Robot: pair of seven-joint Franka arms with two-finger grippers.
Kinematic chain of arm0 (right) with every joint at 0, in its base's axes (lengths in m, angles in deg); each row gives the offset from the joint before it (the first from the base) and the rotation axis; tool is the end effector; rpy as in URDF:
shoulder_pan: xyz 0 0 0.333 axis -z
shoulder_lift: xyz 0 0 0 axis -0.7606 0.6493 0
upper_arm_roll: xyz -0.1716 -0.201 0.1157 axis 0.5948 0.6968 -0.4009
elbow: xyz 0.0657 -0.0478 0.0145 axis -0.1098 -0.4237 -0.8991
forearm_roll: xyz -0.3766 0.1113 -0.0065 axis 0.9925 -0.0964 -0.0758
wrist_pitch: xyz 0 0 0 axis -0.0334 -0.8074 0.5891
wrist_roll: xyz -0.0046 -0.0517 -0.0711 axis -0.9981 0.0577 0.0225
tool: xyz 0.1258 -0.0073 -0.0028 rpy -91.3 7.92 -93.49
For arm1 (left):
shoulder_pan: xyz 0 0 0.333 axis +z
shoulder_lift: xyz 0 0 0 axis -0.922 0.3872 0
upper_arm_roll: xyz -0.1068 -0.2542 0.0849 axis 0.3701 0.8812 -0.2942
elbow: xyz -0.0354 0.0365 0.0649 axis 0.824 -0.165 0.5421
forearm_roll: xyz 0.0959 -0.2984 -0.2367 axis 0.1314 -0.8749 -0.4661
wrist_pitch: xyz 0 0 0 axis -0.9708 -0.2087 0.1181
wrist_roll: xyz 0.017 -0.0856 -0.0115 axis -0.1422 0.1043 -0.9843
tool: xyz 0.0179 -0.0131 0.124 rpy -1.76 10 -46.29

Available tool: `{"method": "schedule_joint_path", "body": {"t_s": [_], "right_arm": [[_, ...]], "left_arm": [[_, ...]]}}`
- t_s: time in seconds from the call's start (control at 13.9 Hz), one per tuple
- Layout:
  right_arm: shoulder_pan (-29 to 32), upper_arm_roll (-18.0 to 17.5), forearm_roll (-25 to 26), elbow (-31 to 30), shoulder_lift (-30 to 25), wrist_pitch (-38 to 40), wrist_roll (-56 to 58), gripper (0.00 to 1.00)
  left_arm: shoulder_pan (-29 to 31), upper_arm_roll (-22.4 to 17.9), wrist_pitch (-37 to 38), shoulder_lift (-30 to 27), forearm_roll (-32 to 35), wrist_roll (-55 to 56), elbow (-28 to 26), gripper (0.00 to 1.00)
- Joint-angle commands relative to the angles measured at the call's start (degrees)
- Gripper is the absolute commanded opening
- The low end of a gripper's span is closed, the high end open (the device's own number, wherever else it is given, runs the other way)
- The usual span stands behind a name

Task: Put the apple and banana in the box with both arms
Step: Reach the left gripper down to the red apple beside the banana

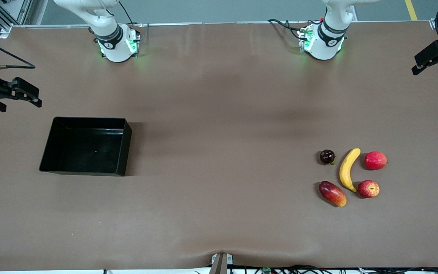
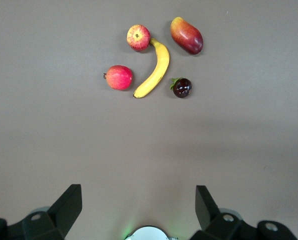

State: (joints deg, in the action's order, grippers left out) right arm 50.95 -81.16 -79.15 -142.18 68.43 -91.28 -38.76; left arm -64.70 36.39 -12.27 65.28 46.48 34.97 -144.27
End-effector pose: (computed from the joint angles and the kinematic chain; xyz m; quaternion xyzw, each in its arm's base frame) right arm 0.5608 0.0066 0.5886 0.9976 0.0695 -0.0032 0.0014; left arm 0.5000 0.0074 0.6350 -0.9994 -0.0317 0.0053 0.0111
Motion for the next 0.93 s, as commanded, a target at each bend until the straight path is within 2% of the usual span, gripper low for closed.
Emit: {"method": "schedule_joint_path", "body": {"t_s": [0.0, 0.22, 0.43, 0.65, 0.86], "right_arm": [[0.15, 0.0, 0.98, 1.32, 0.66, 0.92, 0.25, 1.0], [0.15, 0.0, 0.98, 1.32, 0.66, 0.83, 0.25, 1.0], [0.23, 0.0, 0.98, 1.41, 0.75, 0.83, 0.17, 1.0], [0.76, 0.26, 0.89, 1.5, 1.27, 0.83, 0.25, 1.0], [2.34, 0.35, 0.98, 1.5, 2.5, 0.31, 0.25, 1.0]], "left_arm": [[0.11, 0.27, 1.17, 0.14, 0.56, 0.46, 0.89, 1.0], [0.29, -0.08, 1.17, 0.05, 0.39, 0.3, 1.06, 1.0], [0.2, 0.01, 1.17, 1.02, 0.3, 0.47, 4.39, 1.0], [0.2, -0.08, 1.17, 1.72, 0.91, 0.82, 4.23, 1.0], [-0.06, 0.18, -3.9, 6.8, 1.18, 0.82, 4.14, 1.0]]}}
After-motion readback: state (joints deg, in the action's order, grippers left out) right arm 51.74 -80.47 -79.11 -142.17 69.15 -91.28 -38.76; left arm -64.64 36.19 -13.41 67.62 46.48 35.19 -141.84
